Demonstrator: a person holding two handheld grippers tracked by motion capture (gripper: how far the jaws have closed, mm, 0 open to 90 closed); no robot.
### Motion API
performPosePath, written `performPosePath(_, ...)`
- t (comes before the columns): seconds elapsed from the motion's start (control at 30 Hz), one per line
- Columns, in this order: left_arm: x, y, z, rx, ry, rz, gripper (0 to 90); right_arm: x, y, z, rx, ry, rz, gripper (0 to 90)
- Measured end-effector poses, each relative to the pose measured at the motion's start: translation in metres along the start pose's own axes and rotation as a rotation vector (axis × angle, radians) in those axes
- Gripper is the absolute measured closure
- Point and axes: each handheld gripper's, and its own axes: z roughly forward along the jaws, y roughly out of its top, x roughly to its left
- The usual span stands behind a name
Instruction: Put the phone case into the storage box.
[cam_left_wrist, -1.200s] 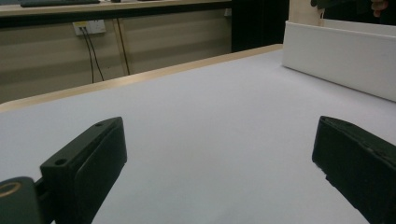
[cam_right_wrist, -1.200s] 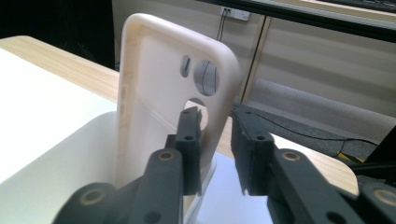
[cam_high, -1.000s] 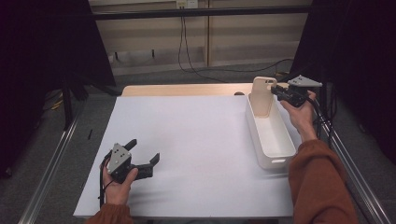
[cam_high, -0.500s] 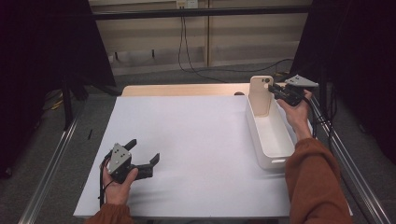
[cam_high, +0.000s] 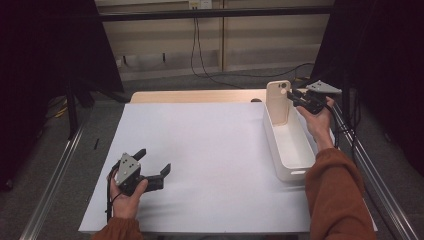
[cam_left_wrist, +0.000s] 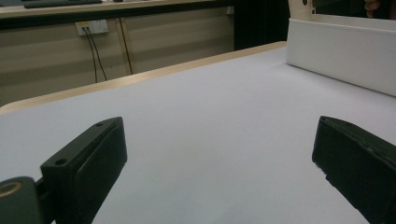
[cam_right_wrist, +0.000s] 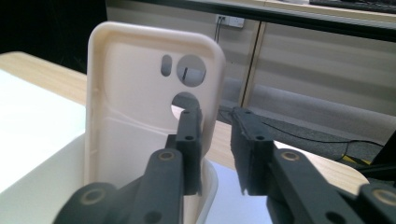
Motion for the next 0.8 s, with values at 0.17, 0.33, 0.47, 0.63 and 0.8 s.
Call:
performPosePath(0.17,0.0002,0.0000,0.0001,0.001,0.000,-0.003,3.3,-0.0005,-0.0013,-0.0011,-0.002,0.002,0.005,65.8)
performPosePath(0.33,0.0010,-0.0001,0.0026,-0.001,-0.001,-0.011,3.3,0.0004,-0.0006,-0.0022,-0.009,0.007,0.016,58.1)
performPosePath(0.47,0.0017,-0.0001,0.0044,-0.001,0.001,-0.017,3.3,0.0006,-0.0013,-0.0020,-0.006,0.001,0.017,50.4)
performPosePath(0.63,0.0022,-0.0006,0.0060,0.002,0.004,-0.029,3.3,-0.0012,-0.0003,-0.0025,-0.009,-0.004,0.041,33.9)
performPosePath(0.8,0.0033,-0.0008,0.0063,0.005,0.007,-0.024,3.3,-0.0013,-0.0002,-0.0045,0.005,0.004,0.050,18.9)
